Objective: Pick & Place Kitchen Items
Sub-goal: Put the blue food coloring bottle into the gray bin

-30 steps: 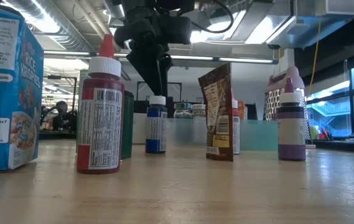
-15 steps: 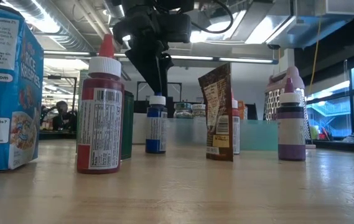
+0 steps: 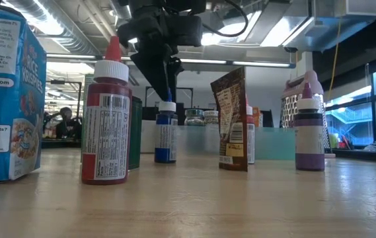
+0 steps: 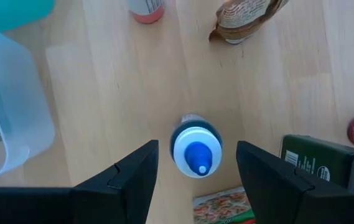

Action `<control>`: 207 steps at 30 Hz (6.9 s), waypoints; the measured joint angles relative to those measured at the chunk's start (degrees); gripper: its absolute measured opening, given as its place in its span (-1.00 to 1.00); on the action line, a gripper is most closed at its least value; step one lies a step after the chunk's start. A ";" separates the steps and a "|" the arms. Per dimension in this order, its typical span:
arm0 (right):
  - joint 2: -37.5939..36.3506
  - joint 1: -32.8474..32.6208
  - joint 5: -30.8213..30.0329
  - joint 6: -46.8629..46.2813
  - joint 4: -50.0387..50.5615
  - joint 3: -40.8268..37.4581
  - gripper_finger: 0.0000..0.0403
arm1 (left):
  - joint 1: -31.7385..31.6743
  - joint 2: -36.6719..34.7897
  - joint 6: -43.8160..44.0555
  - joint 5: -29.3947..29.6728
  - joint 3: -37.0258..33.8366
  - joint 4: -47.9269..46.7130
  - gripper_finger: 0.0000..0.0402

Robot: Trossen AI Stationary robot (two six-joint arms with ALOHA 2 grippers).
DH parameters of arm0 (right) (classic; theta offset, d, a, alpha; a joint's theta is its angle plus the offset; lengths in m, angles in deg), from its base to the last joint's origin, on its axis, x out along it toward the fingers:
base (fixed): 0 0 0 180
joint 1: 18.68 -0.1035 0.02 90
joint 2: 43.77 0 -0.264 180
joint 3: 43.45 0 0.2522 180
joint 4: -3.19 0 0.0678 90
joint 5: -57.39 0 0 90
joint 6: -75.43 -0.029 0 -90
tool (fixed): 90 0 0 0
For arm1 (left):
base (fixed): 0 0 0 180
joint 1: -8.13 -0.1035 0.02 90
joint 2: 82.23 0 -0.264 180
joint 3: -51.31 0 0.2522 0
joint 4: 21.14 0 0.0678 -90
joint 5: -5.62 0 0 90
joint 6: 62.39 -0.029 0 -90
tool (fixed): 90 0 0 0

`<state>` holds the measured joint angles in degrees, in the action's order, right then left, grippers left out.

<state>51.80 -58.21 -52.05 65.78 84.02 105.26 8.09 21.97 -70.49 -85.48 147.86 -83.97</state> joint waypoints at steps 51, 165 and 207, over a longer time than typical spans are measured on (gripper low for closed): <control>0.15 -0.48 0.13 -1.51 -0.24 0.00 0.65 | -0.02 2.12 0.61 0.15 0.09 -0.02 -0.43; -1.88 -10.62 -12.04 3.06 15.96 0.00 0.65 | -44.84 -1.92 5.54 8.07 1.42 0.88 -0.43; -1.88 -8.02 -12.02 3.26 16.33 0.00 0.65 | -47.76 2.14 9.29 7.37 1.42 4.79 -0.18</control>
<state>49.92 -66.23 -64.07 69.04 100.35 105.26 -39.66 24.12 -61.20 -78.11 149.28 -79.17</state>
